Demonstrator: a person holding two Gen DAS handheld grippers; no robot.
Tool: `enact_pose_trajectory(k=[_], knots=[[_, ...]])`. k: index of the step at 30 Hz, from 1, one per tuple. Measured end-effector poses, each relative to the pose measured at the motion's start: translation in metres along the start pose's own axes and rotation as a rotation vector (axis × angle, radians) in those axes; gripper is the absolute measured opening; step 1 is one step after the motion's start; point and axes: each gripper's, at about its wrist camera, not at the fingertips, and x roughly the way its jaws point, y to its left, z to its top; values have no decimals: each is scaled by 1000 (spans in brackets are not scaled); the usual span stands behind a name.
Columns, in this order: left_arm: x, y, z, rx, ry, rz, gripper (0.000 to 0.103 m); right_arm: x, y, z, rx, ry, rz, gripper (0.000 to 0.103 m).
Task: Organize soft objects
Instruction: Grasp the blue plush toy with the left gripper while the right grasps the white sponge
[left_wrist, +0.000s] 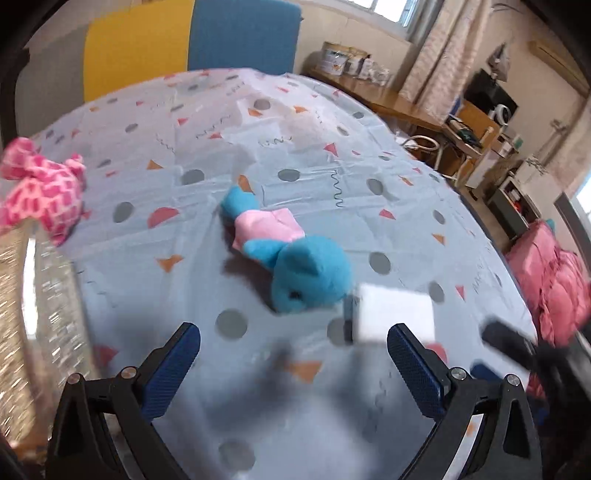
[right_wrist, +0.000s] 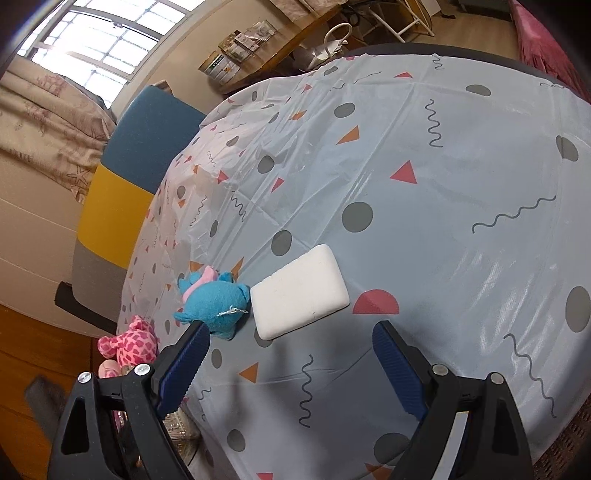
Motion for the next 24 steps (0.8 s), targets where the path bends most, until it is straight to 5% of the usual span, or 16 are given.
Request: enact_pose_trajectory(k=[9, 11, 19, 24], knots=[[65, -2, 35, -100, 51, 10, 98, 5, 3, -2, 0, 36, 46, 92], [79, 4, 37, -124, 80, -34, 62, 6, 4, -3, -5, 40, 47, 92], [65, 17, 17, -73, 48, -65, 57, 12, 15, -6, -70, 61, 36, 92], [55, 25, 8, -34, 64, -44, 58, 26, 39, -10, -267, 112, -94, 92]])
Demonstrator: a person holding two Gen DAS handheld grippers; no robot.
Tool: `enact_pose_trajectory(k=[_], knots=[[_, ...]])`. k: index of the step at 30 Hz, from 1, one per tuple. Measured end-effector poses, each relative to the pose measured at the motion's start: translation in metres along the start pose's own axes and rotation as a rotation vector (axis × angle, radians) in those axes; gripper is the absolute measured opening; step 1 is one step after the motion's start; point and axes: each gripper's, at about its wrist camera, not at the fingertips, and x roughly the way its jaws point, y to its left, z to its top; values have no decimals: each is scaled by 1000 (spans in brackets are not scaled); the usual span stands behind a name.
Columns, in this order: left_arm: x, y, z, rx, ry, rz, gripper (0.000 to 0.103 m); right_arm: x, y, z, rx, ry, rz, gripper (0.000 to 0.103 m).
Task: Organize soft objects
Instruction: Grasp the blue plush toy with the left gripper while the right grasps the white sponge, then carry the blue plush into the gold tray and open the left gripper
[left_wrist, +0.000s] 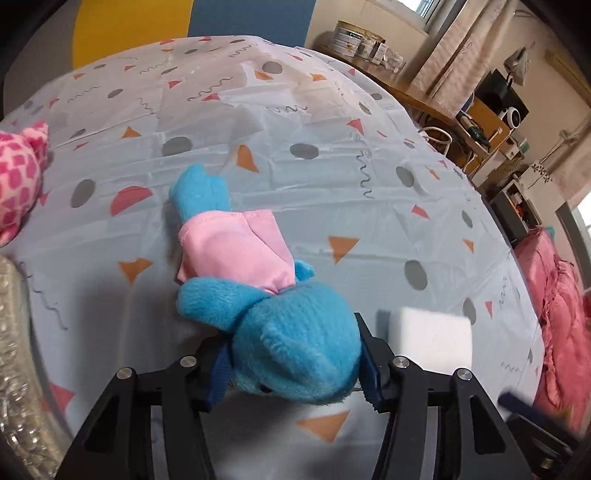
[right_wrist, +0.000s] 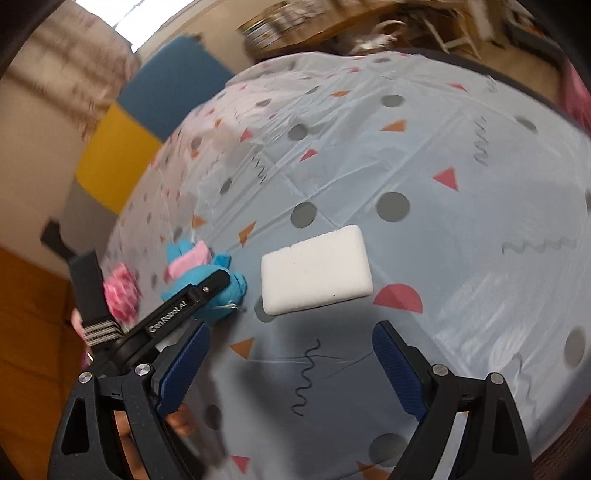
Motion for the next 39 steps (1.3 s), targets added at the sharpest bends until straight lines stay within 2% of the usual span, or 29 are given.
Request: enact_pose_trajectory(k=[4, 8, 11, 14, 16, 19, 21, 23, 28, 33, 39], knots=[[-7, 12, -5, -5, 13, 2, 58, 18, 35, 9, -380, 54, -133, 92], [-11, 19, -13, -4, 13, 2, 58, 38, 52, 7, -746, 125, -176, 92], [-13, 21, -17, 3, 13, 4, 58, 59, 51, 8, -893, 168, -257, 92], [-15, 20, -22, 17, 10, 13, 59, 79, 50, 16, -965, 195, -304, 92], [-16, 19, -25, 28, 9, 23, 60, 90, 51, 23, -997, 205, -322, 92], [-15, 19, -26, 27, 15, 32, 61, 107, 46, 33, -963, 251, -302, 91], [-14, 17, -25, 29, 19, 40, 60, 107, 42, 41, -874, 273, -230, 75], [-16, 12, -21, 47, 24, 54, 57, 104, 39, 43, -821, 257, -233, 67], [-29, 9, 1, 31, -8, 53, 57, 98, 33, 35, -749, 208, -242, 66], [-67, 14, 37, 27, -104, 88, 57, 96, 27, 35, -728, 183, -231, 68], [-124, 64, 77, -51, -204, 175, 57, 91, 21, 30, -739, 160, -223, 69]])
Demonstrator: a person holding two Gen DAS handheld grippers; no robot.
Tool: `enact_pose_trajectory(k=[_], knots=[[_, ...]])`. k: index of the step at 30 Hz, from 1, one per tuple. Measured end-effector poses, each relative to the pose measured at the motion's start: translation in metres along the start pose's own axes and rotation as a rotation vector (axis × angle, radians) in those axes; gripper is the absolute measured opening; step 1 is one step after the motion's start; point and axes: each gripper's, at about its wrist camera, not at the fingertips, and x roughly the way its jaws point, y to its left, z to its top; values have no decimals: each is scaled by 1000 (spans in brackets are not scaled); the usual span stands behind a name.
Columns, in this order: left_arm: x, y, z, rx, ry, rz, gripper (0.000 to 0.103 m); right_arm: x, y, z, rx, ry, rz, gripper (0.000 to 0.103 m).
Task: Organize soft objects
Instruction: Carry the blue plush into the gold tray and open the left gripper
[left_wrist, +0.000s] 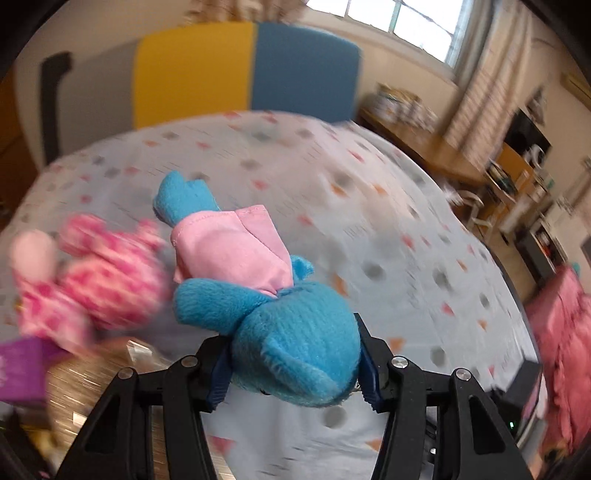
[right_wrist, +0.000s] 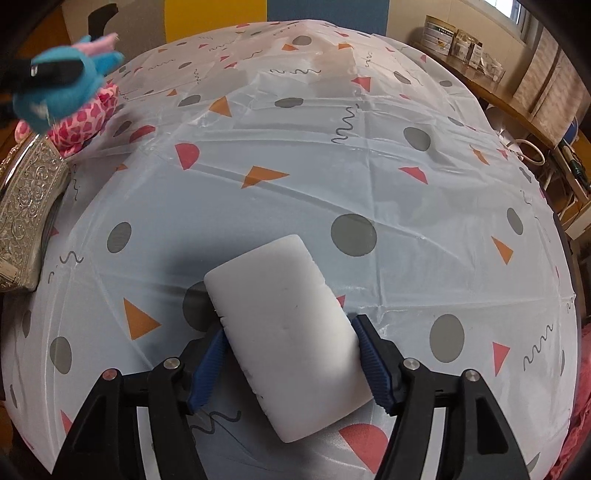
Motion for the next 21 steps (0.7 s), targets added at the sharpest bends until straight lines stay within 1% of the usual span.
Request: enact_pose_trajectory(k=[2, 4, 5, 10, 11, 14, 16, 19, 21], knots=[[-15, 32, 14, -33, -36, 55, 57, -3, 3, -4, 0, -5, -3, 69], [-26, 58, 20, -58, -55, 96, 57, -9, 9, -10, -3, -11, -9, 69], [-35, 78, 23, -79, -69, 129, 57, -10, 11, -11, -3, -13, -11, 69], [-66, 148, 18, -159, -107, 222, 57, -10, 12, -11, -9, -23, -14, 69], [-73, 165, 13, -175, -109, 244, 57, -9, 11, -11, -10, -24, -13, 69], [-89, 196, -8, -198, -114, 283, 57, -10, 12, -12, -10, -24, -16, 69], [-102, 211, -26, -212, -122, 287, 57, -9, 13, -11, -14, -24, -22, 69], [-114, 223, -51, -219, -127, 300, 57, -9, 13, -11, -14, -22, -25, 69], [-123, 230, -73, -223, -121, 295, 57, -9, 14, -10, -12, -20, -32, 69]])
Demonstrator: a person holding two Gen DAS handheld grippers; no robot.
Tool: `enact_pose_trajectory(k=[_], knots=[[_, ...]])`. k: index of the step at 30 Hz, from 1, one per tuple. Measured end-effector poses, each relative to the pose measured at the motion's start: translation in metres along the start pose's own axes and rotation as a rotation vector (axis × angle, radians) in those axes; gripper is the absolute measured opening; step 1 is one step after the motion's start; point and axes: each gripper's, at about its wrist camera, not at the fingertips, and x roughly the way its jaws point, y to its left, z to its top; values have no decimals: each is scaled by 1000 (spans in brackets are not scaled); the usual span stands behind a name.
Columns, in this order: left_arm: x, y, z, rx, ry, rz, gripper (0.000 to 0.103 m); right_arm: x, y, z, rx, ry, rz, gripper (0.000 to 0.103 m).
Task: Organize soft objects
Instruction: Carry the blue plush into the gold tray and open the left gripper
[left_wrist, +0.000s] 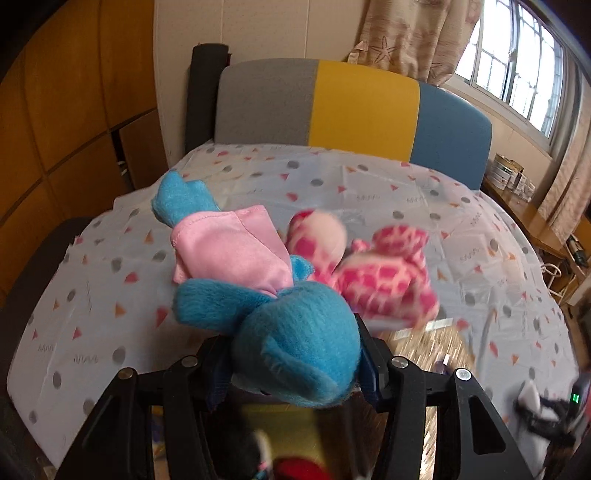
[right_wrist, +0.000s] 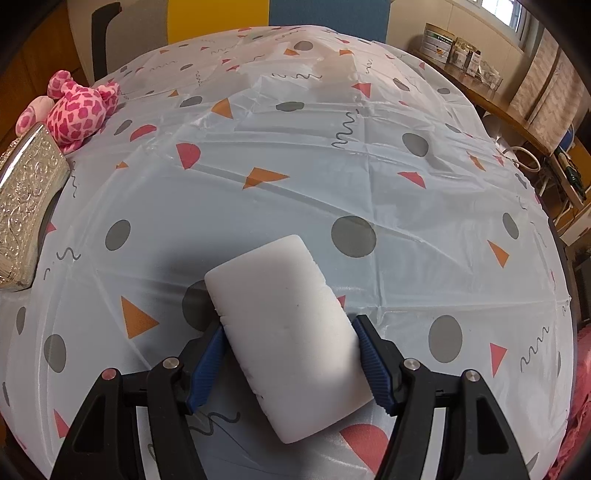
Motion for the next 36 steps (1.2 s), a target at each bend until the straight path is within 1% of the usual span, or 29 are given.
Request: enact_pose_trajectory(k=[3, 7, 13, 16, 18, 21, 27, 36], knots=[[-13, 15, -26, 8, -3, 7, 57, 0, 2, 0, 12, 4, -13, 69], [-31, 33, -62, -7, -5, 2, 57, 1, 4, 1, 34, 11, -37, 68], [-51, 50, -102, -18, -24, 16, 57, 1, 6, 0, 68, 15, -66, 68], [-61, 57, -123, -10, -37, 36, 57, 1, 8, -1, 79, 11, -84, 68], [-67, 59, -137, 6, -49, 65, 57, 1, 9, -1, 87, 11, -90, 68], [-75, 64, -154, 11, -58, 77, 58, 0, 11, -2, 97, 9, -105, 68], [-80, 69, -184, 15, -63, 113, 59, -1, 18, -4, 112, 9, -138, 64], [-66, 79, -219, -34, -9, 106, 61, -5, 27, -7, 151, 9, -192, 63]])
